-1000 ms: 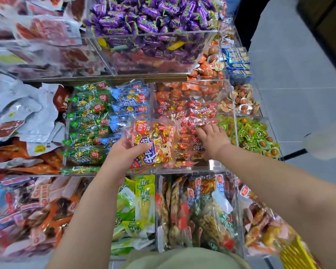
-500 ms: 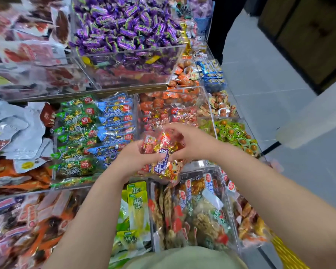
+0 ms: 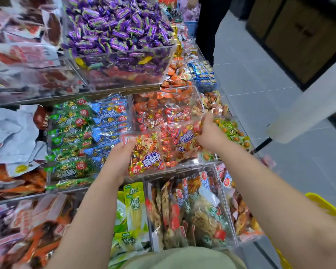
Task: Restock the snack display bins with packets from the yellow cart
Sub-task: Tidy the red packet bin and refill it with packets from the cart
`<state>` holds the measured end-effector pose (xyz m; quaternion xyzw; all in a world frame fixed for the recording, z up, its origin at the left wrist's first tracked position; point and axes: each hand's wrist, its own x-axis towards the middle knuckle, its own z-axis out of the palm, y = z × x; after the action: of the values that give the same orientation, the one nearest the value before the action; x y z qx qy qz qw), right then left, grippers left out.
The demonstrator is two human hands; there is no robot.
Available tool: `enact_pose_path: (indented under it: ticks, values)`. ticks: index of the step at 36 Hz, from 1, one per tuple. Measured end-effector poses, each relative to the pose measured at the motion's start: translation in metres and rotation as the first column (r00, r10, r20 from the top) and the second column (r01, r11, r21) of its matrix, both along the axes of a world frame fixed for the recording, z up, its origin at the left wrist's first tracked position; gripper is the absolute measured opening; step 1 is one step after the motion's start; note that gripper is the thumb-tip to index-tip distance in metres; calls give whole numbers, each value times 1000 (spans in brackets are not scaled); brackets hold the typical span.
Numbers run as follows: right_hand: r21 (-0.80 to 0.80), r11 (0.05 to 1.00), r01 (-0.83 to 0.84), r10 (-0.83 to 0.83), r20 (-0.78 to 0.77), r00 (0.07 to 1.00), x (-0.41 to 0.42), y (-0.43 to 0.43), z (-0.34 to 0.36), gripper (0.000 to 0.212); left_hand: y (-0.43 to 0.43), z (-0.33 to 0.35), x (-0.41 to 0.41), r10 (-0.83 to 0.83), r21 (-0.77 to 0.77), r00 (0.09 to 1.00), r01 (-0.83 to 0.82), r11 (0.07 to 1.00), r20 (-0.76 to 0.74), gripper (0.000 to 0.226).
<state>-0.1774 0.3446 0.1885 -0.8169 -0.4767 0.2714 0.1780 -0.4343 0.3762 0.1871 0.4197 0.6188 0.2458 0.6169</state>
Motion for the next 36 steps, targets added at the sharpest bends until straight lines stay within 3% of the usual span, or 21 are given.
enact_pose_path:
  ticks: [4, 7, 10, 14, 21, 25, 27, 32, 36]
  values:
    - [-86, 994, -60, 59, -18, 998, -12, 7, -35, 80, 0, 1, -4, 0, -6, 1000, 0, 1000, -10, 26]
    - [-158, 980, -120, 145, 161, 976, -14, 9, -53, 65, 0, 0, -6, 6, -22, 1000, -6, 1000, -16, 27]
    - [-159, 960, -230, 274, 374, 886, -19, 9, -66, 39, 0, -1, -7, 15, -34, 1000, -16, 999, -7, 28]
    - [-317, 886, -339, 464, 625, 628, -17, 18, -64, 51, 1, -2, -8, 24, -38, 1000, -24, 999, 3, 29]
    - [-571, 704, -421, 708, 519, 480, -15, 34, -48, 43, 4, -7, -9, 33, -46, 999, -32, 998, 22, 26]
    - [-618, 641, -455, 755, 398, 522, -15, 41, -52, 69, 6, -10, -10, 43, -61, 998, -41, 997, 37, 23]
    - [-601, 637, -484, 760, 381, 527, -14, 42, -57, 75, 7, -13, -10, 56, -58, 998, -54, 997, 39, 24]
    - [-529, 675, -514, 738, 492, 462, -9, 36, -76, 51, 8, -18, -9, 70, -52, 998, -70, 996, 2, 24]
    - [-479, 728, -490, 684, 555, 473, -7, 36, -89, 47, 8, -19, -8, 64, -52, 998, -65, 997, -25, 24]
